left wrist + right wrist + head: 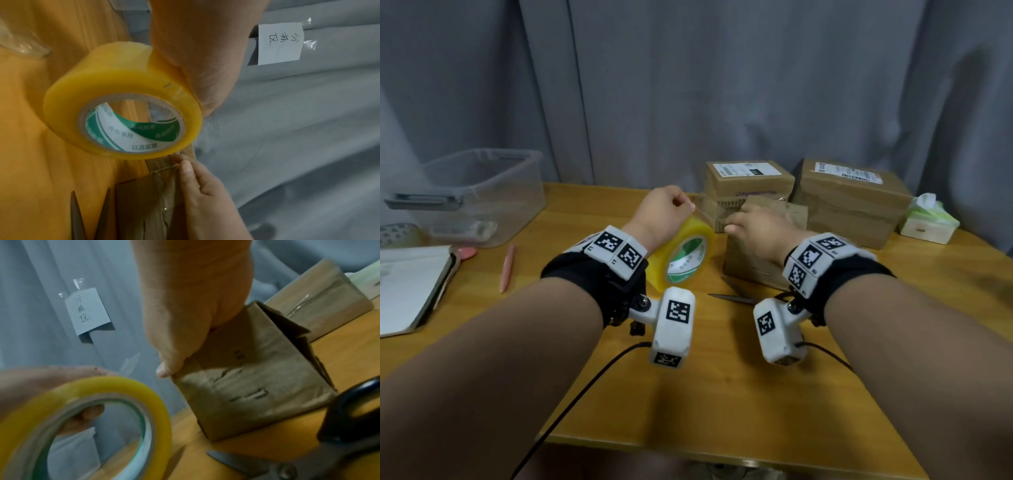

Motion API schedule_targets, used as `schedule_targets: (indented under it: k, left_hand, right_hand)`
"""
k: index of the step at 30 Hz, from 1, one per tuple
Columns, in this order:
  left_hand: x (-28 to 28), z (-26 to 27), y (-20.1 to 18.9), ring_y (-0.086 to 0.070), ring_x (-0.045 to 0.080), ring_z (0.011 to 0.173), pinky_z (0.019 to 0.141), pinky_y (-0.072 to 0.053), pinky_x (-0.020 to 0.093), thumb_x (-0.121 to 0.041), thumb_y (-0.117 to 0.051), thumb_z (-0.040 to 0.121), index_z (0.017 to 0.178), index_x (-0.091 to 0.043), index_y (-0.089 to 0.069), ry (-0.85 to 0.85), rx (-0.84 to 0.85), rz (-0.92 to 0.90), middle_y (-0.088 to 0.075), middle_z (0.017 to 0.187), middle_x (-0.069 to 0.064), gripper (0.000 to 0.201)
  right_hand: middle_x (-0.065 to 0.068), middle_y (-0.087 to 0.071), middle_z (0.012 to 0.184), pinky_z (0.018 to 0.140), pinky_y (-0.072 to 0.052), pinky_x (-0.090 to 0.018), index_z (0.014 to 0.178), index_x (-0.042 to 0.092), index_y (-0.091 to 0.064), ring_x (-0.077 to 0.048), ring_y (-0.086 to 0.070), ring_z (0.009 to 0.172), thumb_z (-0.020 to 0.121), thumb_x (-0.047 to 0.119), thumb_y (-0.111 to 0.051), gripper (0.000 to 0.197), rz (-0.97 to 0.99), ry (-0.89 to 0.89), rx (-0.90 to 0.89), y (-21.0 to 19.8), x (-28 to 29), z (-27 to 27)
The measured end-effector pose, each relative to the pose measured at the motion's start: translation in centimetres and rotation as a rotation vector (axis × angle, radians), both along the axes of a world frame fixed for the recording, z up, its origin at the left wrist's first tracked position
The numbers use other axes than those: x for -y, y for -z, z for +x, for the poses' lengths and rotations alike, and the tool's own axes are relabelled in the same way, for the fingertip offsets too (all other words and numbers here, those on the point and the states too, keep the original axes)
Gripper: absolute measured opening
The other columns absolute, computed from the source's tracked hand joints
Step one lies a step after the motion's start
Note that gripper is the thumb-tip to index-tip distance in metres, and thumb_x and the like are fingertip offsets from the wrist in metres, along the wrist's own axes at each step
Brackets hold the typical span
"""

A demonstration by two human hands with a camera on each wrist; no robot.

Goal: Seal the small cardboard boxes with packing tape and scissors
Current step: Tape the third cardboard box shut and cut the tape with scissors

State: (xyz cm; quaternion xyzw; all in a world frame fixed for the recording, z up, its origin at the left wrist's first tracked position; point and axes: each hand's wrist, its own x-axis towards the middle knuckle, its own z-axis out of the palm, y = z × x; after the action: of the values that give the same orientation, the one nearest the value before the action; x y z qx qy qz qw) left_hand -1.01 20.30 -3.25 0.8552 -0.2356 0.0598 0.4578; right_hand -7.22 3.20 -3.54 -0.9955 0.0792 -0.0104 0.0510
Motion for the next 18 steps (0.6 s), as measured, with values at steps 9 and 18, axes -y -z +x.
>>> schedule_targets:
  k: [9, 18]
  left_hand:
    - [0.2, 0.9, 0.2, -0.053, 0.018, 0.077, 0.077, -0.048, 0.033, -0.017, -0.054, 0.092, 0.087, -0.011, -0.059, -0.007, -0.052, -0.011, -0.057, 0.076, -0.002, 0.009]
    - [-0.5, 0.5, 0.6, -0.047, 0.008, 0.063, 0.057, -0.039, 0.021, -0.020, -0.053, 0.094, 0.081, -0.017, -0.054, 0.010, -0.042, -0.043, -0.053, 0.072, -0.007, 0.013]
  right_hand:
    - [-0.010, -0.010, 0.160, 0.114, -0.010, -0.062, 0.141, 0.033, -0.035, -0.041, -0.011, 0.144, 0.091, 0.033, -0.060, 0.057, -0.192, -0.085, -0.053, 1.0, -0.3, -0.3]
    - [-0.004, -0.006, 0.161, 0.118, -0.007, -0.029, 0.154, 0.016, -0.005, -0.018, -0.008, 0.148, 0.096, 0.030, -0.054, 0.076, -0.113, -0.151, 0.035, 1.2, 2.3, -2.7]
